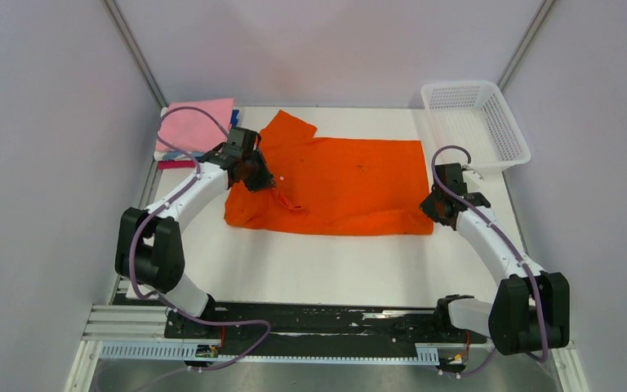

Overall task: Fold and stack the t-shirts
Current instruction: Fold the flattened tshirt in 1/3 of the way

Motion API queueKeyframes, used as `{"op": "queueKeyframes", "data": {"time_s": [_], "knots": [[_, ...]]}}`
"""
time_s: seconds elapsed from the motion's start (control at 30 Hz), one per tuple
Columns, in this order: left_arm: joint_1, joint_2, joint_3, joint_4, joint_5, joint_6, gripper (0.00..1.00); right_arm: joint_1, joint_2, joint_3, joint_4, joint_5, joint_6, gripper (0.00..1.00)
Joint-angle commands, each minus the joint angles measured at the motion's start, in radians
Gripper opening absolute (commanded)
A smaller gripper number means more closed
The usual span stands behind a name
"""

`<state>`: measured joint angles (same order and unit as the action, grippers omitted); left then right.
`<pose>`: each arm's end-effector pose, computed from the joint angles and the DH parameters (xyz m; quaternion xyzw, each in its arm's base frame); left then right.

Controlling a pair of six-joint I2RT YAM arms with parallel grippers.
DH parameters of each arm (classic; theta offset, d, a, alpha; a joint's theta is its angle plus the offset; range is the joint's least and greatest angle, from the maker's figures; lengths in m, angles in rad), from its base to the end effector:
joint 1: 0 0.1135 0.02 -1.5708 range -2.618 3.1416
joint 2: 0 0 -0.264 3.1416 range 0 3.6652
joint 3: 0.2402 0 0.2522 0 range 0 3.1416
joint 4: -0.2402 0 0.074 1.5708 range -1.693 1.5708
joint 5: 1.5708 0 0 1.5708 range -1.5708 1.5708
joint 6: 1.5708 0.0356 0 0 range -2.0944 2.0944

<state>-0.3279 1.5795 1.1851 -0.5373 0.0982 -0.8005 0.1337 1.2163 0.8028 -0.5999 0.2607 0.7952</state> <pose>0.3177 -0.1118 0.2509 -0.2070 0.9255 -0.2072 0.2402 0.2333 0.0221 0.2256 0.3434 0.8900 0.0105 0.2999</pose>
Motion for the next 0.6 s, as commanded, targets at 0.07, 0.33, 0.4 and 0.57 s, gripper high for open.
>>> {"op": "queueKeyframes", "data": {"time_s": [0.07,0.33,0.4,0.57], "knots": [[0.064,0.044,0.113,0.002,0.012,0.043,0.0,-0.026,0.066,0.094,0.035,0.031,-0.048,0.0],[0.1,0.148,0.218,-0.028,-0.013,0.07,0.0,-0.043,0.139,0.131,0.07,0.041,-0.077,0.0],[0.108,0.19,0.255,-0.038,-0.008,0.074,0.0,-0.052,0.159,0.138,0.083,0.039,-0.084,0.0],[0.113,0.315,0.368,-0.048,0.007,0.104,0.01,-0.064,0.241,0.165,0.116,0.032,-0.103,0.02]]}}
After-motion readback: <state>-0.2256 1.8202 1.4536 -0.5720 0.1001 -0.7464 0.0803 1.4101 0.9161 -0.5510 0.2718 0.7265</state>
